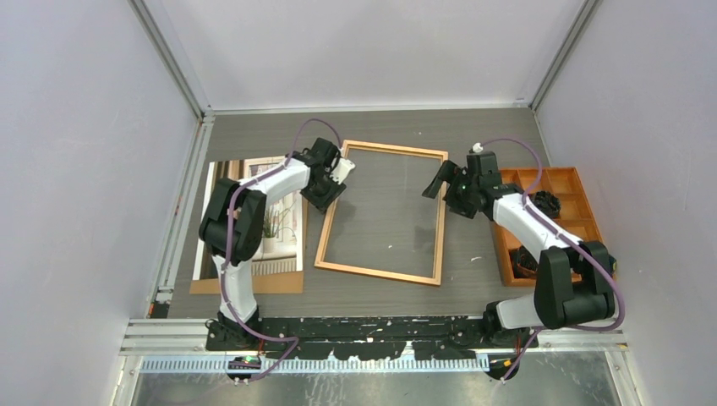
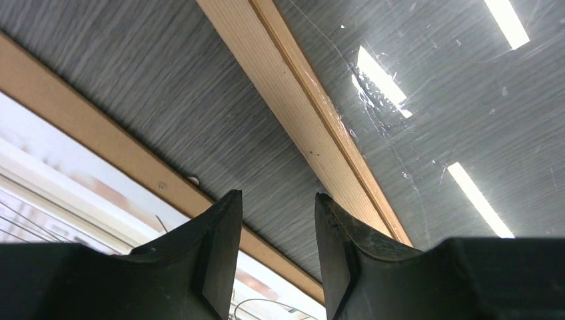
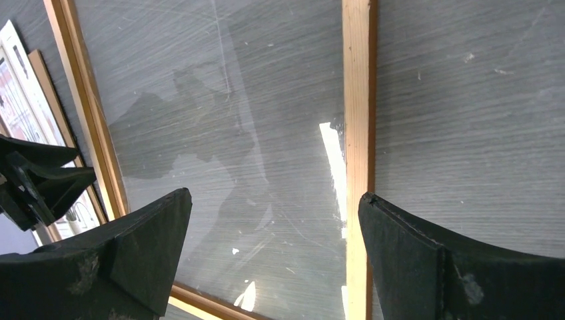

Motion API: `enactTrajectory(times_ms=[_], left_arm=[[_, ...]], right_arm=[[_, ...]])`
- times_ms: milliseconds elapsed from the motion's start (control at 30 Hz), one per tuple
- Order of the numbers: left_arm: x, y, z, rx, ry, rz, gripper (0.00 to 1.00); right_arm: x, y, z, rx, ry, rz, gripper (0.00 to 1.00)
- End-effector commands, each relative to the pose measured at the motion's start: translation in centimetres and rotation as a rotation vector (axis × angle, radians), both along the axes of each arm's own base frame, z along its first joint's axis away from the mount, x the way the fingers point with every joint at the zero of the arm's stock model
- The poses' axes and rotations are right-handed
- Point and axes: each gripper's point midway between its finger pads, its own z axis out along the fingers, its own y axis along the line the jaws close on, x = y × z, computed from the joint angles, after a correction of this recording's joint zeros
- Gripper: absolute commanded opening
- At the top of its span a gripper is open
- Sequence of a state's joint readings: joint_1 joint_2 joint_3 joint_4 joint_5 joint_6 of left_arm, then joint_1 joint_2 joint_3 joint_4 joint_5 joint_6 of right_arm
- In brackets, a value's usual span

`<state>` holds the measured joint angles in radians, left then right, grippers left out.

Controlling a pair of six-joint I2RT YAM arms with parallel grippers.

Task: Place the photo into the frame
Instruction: Place the photo frame item in the photo frame, then pick up the photo at the center of the board.

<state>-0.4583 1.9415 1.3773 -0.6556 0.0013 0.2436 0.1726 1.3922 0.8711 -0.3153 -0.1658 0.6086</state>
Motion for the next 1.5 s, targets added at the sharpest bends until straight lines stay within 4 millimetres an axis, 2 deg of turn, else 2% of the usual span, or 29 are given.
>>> enactTrajectory(times_ms=[0, 100, 267, 367, 433, 467, 533, 600, 700, 733, 767, 833, 967, 1067, 1133, 1267, 1467], left_arm=[[0.7, -3.0, 1.6, -0.05, -0.031, -0.057, 0.46], [1.0, -4.3, 2.5, -0.08, -0.028, -0.075, 0.46], [0.5, -5.2, 3.7, -0.123, 0.008, -0.075, 0.46], [0.1, -4.1, 5.9, -0.161, 0.015, -0.056, 0.5], [0.3, -2.3, 8.0, -0.199, 0.023, -0.018, 0.53], [0.6, -1.0, 9.0, -0.208, 0.021, 0.006, 0.54], [1.7, 2.6, 11.3, -0.221, -0.006, 0.075, 0.57], [2.5, 6.5, 13.1, -0.212, -0.036, 0.146, 0.6], [3.2, 13.1, 14.5, -0.151, -0.078, 0.277, 0.63], [3.4, 15.2, 14.8, -0.124, -0.095, 0.319, 0.64], [3.3, 18.1, 15.0, -0.091, -0.11, 0.384, 0.64], [2.8, 22.6, 15.0, -0.033, -0.122, 0.482, 0.65], [0.3, 29.9, 13.8, 0.054, -0.123, 0.626, 0.65], [-2.1, 33.6, 12.5, 0.121, -0.118, 0.683, 0.64], [-3.3, 34.9, 11.3, 0.169, -0.116, 0.687, 0.63], [-4.5, 36.8, 9.4, 0.246, -0.122, 0.684, 0.61], [-5.7, 38.0, 7.2, 0.284, -0.107, 0.685, 0.59]], right_arm=[[0.2, -1.1, 1.7, 0.027, -0.062, -0.078, 1.0], [0.4, -1.7, 2.9, 0.039, -0.091, -0.143, 1.0], [0.8, -1.9, 2.5, 0.054, -0.014, -0.142, 1.0], [1.7, -0.8, 3.5, 0.11, -0.053, -0.12, 1.0], [2.3, 1.0, 4.8, 0.094, -0.085, -0.084, 1.0], [2.8, 1.4, 5.4, 0.052, -0.096, -0.078, 1.0], [2.9, 5.7, 6.9, -0.015, -0.129, 0.019, 1.0], [4.2, 10.0, 8.4, -0.026, -0.161, 0.078, 1.0], [4.2, 17.0, 9.4, 0.008, -0.179, 0.197, 0.99], [4.6, 19.8, 9.4, 0.019, -0.179, 0.236, 0.98], [4.4, 22.3, 9.2, 0.032, -0.174, 0.277, 0.98], [3.9, 26.6, 8.5, 0.052, -0.158, 0.339, 0.97], [1.2, 33.9, 6.4, 0.108, -0.084, 0.466, 0.94], [-1.6, 37.0, 4.6, 0.13, -0.022, 0.51, 0.9], [-3.5, 37.9, 3.5, 0.15, 0.02, 0.531, 0.88], [-7.1, 37.9, 2.0, 0.214, 0.107, 0.564, 0.84], [-11.6, 37.4, 0.8, 0.272, 0.204, 0.618, 0.78]])
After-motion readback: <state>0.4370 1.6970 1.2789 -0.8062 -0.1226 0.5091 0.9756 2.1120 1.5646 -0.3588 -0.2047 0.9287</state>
